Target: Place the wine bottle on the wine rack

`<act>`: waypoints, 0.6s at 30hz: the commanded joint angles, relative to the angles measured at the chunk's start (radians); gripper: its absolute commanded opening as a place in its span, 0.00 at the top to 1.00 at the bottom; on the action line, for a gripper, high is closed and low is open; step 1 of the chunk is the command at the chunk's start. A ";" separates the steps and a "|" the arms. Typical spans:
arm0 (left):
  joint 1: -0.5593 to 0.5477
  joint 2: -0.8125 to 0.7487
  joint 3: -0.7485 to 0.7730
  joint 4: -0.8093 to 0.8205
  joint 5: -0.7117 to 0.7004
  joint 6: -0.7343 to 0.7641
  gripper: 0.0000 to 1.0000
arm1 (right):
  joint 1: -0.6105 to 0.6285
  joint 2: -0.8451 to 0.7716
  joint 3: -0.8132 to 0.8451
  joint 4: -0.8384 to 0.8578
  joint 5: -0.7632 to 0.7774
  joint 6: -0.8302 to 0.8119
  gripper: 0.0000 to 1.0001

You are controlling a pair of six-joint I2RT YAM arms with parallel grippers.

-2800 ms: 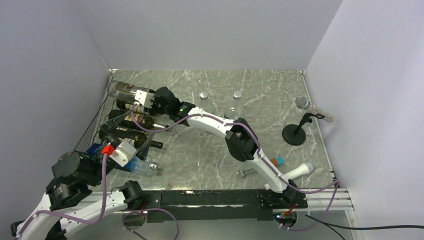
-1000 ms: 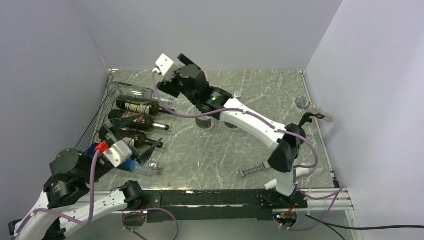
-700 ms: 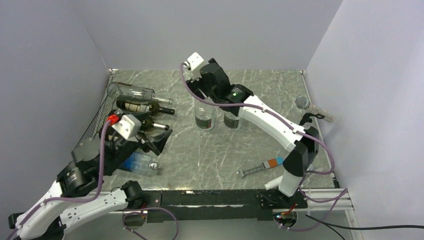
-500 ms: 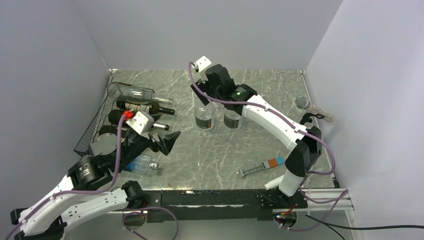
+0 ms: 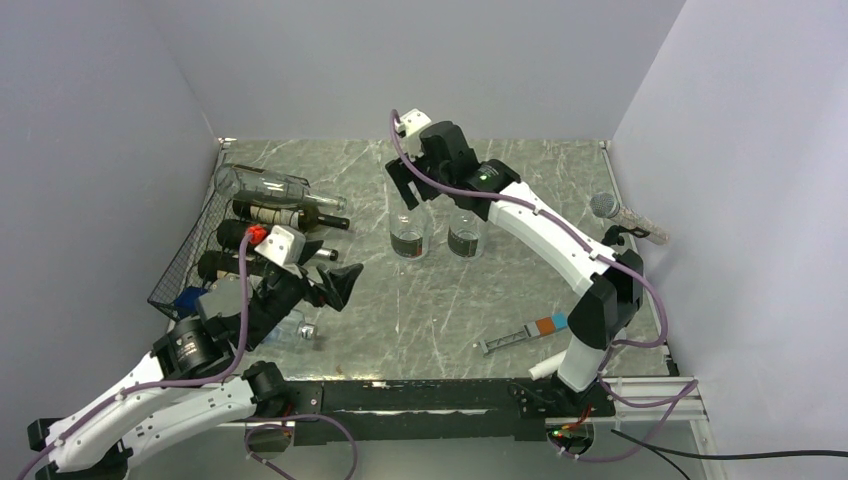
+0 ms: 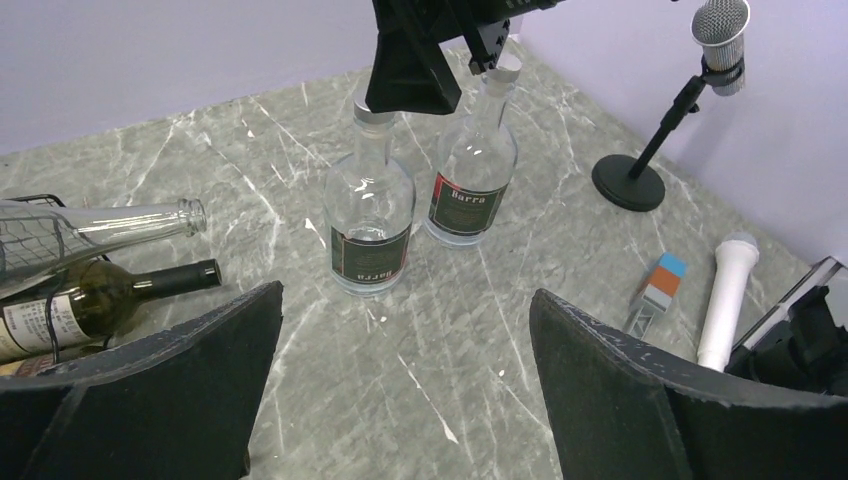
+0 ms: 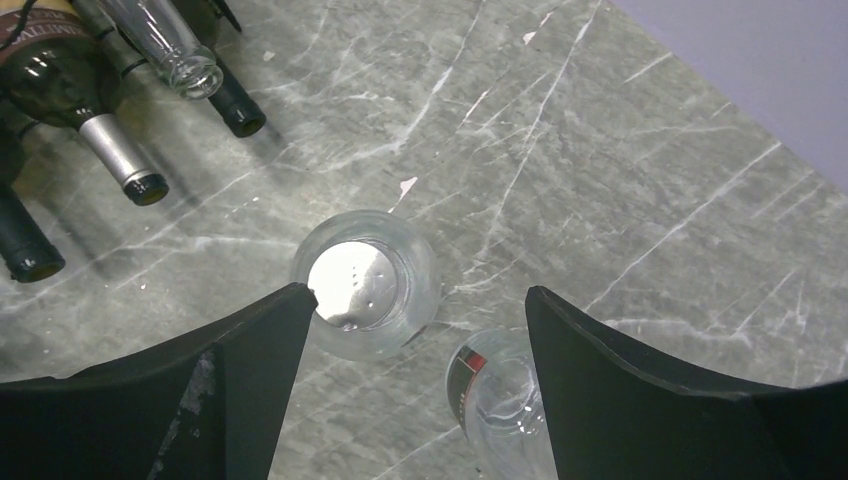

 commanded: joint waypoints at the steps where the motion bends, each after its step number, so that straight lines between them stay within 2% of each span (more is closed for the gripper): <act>1: -0.003 0.002 0.012 0.028 -0.020 -0.038 0.03 | 0.002 0.014 0.039 -0.040 -0.077 0.047 0.17; 6: -0.003 0.035 0.024 -0.007 0.005 -0.027 0.03 | 0.002 0.025 0.092 -0.064 -0.090 0.047 0.19; 10: -0.002 0.039 0.020 -0.011 -0.018 -0.029 0.03 | 0.008 0.018 0.115 -0.079 -0.097 0.038 0.24; 14: -0.002 0.025 0.006 -0.004 -0.042 -0.025 0.03 | 0.013 0.015 0.119 -0.082 -0.108 0.024 0.24; 18: -0.004 0.016 -0.001 0.002 -0.051 -0.025 0.03 | 0.012 0.082 0.165 -0.154 -0.097 0.014 0.23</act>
